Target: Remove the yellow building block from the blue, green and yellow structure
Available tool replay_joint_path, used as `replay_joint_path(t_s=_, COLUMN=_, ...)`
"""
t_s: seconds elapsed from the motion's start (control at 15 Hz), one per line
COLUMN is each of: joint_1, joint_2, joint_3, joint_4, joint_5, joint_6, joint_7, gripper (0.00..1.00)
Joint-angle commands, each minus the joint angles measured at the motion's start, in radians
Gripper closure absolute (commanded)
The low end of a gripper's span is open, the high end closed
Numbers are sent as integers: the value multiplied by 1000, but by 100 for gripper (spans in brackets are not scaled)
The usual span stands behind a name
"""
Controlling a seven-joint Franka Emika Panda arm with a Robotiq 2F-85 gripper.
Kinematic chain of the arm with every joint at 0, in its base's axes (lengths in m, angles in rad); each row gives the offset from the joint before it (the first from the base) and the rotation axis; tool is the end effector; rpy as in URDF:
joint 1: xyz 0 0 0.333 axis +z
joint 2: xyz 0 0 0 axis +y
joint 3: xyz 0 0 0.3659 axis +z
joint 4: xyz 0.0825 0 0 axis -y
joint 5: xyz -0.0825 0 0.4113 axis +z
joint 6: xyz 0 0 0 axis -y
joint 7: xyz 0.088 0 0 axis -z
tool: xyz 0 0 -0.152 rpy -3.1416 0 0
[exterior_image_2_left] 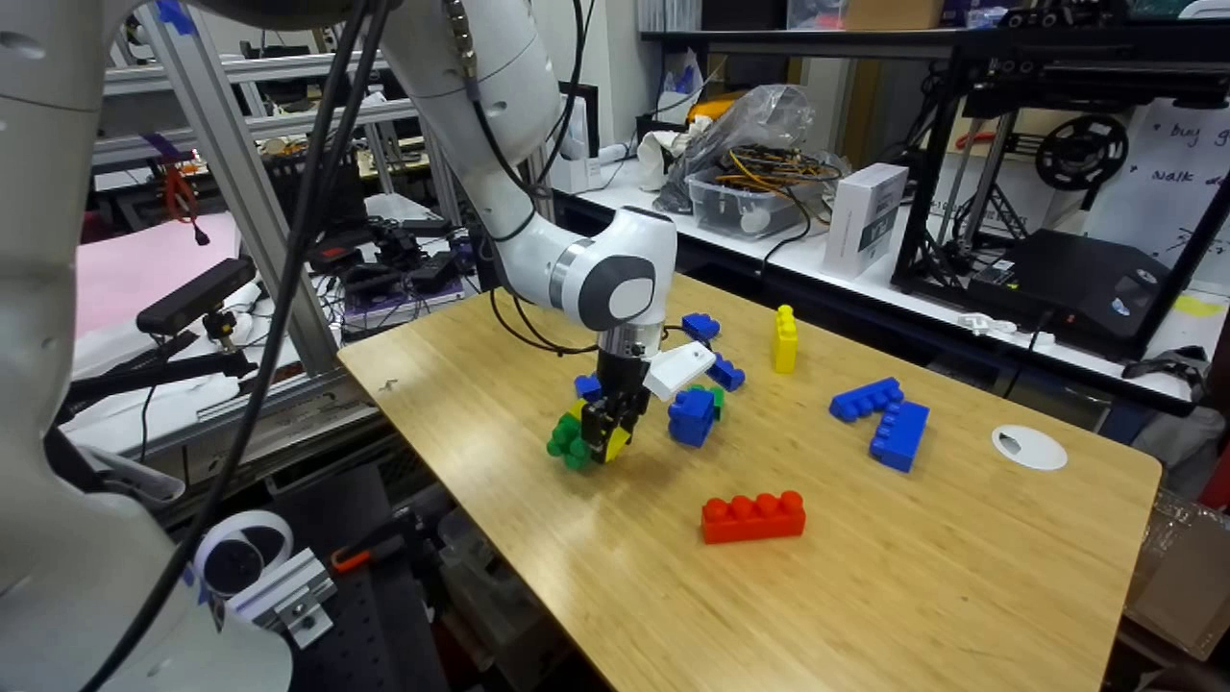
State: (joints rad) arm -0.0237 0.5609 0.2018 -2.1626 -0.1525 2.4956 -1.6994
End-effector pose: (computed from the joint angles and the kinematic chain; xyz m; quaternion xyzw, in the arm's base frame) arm 0.5513 0.1046 0.0949 -0.5412 -0.8342 0.0653 0.0837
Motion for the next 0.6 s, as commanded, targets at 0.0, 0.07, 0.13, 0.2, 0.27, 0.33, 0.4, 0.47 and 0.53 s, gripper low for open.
replay_joint_path(t_s=0.0, joint_1=-41, joint_2=20, joint_3=22, joint_4=47, joint_5=56, joint_6=-96, joint_7=-81, gripper=58)
replay_joint_path(t_s=0.07, joint_1=-44, joint_2=20, joint_3=20, joint_4=54, joint_5=69, joint_6=-112, joint_7=-90, gripper=58)
replay_joint_path(t_s=0.13, joint_1=-60, joint_2=20, joint_3=30, joint_4=65, joint_5=95, joint_6=-146, joint_7=-120, gripper=58)
replay_joint_path(t_s=0.2, joint_1=-70, joint_2=22, joint_3=35, joint_4=82, joint_5=124, joint_6=-190, joint_7=-144, gripper=58)
replay_joint_path(t_s=0.27, joint_1=-71, joint_2=24, joint_3=31, joint_4=102, joint_5=149, joint_6=-248, joint_7=-151, gripper=58)
replay_joint_path(t_s=0.33, joint_1=-60, joint_2=26, joint_3=19, joint_4=120, joint_5=170, joint_6=-292, joint_7=-130, gripper=58)
replay_joint_path(t_s=0.4, joint_1=-53, joint_2=26, joint_3=11, joint_4=139, joint_5=194, joint_6=-340, joint_7=-104, gripper=58)
replay_joint_path(t_s=0.47, joint_1=-47, joint_2=32, joint_3=6, joint_4=160, joint_5=218, joint_6=-388, joint_7=-83, gripper=58)
replay_joint_path(t_s=0.53, joint_1=-42, joint_2=39, joint_3=0, joint_4=181, joint_5=241, joint_6=-428, joint_7=-57, gripper=58)
